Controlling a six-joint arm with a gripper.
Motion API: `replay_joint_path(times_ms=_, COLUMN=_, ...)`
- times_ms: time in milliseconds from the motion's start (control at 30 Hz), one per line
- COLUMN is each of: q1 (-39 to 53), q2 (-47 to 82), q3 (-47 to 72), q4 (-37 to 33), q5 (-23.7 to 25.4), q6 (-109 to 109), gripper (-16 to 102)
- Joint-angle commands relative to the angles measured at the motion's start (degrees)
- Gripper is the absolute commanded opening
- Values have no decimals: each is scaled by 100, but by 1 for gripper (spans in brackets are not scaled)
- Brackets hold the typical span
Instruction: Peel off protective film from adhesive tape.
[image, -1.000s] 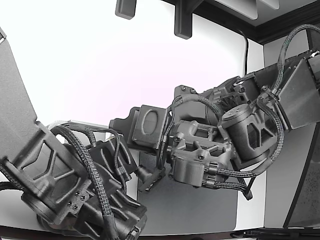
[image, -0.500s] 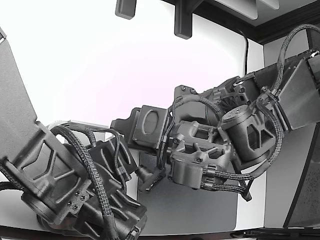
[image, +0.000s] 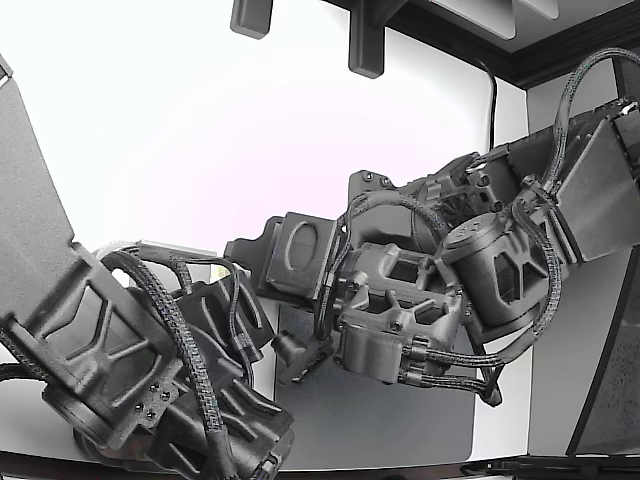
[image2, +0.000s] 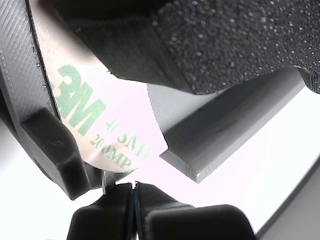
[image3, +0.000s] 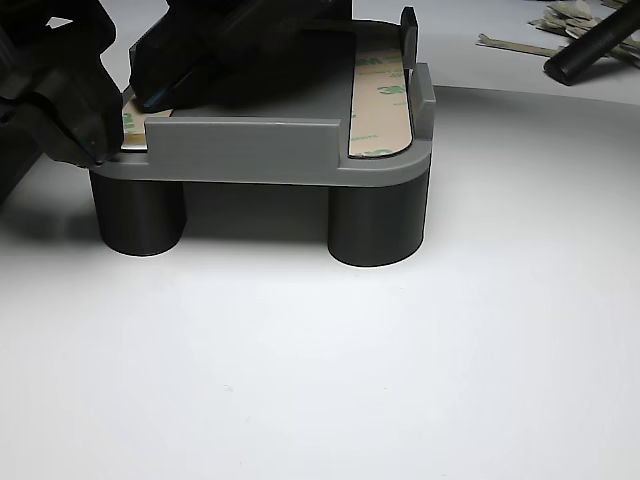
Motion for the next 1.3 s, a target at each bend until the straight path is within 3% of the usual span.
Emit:
replay_joint_path(times_ms=0, q1=-26, q2=79, q3=-211, q4=0, q5=26, q6=9, gripper=-11)
replay_joint_path(times_ms=1267, q1=53, q2=-26, q3=-404, q4=193, q5=185, q6=9, gripper=-11)
